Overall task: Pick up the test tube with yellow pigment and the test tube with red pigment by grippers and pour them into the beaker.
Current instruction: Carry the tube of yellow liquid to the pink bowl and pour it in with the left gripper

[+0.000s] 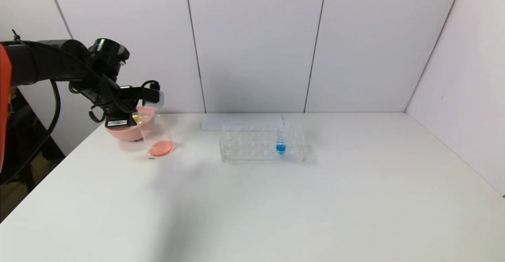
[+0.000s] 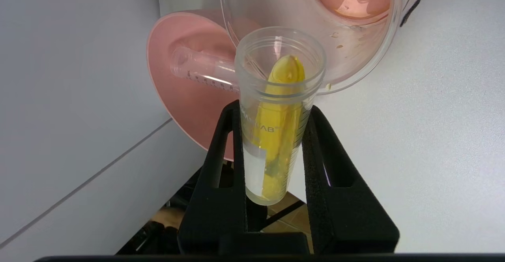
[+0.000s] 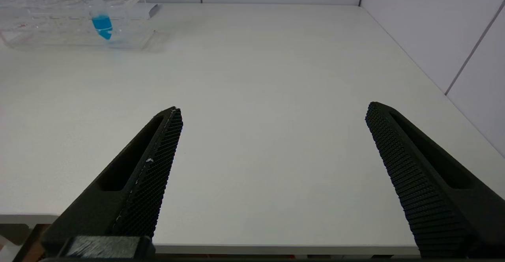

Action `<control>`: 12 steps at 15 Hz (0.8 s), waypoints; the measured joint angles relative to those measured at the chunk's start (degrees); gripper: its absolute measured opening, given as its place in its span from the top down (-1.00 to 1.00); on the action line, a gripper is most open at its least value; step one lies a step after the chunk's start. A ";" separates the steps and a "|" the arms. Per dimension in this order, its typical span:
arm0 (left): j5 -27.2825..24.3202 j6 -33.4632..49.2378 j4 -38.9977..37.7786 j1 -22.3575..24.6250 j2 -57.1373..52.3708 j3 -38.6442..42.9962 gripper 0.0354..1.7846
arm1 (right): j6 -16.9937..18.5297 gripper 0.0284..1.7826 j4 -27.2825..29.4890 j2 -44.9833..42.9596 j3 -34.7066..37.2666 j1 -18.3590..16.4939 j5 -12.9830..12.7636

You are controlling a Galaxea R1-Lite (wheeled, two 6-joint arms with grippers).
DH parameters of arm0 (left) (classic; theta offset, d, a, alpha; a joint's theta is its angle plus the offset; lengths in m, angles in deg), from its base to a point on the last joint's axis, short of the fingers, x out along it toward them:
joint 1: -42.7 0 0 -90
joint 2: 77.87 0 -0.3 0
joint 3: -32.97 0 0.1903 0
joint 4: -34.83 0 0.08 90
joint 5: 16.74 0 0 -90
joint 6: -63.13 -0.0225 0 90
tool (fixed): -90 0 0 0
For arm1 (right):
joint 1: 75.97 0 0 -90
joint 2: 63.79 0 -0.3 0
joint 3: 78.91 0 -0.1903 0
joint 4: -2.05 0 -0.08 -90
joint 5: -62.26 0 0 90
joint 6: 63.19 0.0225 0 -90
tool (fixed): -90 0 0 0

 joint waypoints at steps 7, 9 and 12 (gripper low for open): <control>2.36 -1.19 -0.28 -0.65 0.45 0.00 0.54 | 0.00 -0.91 0.00 0.00 0.00 0.00 0.00; 3.74 -1.28 -0.30 -0.93 0.55 0.00 0.54 | 0.00 -0.91 0.00 0.00 0.00 0.00 0.00; 5.38 -2.05 -1.62 -1.26 0.83 0.00 0.54 | 0.00 -0.91 0.00 0.00 0.00 0.00 0.00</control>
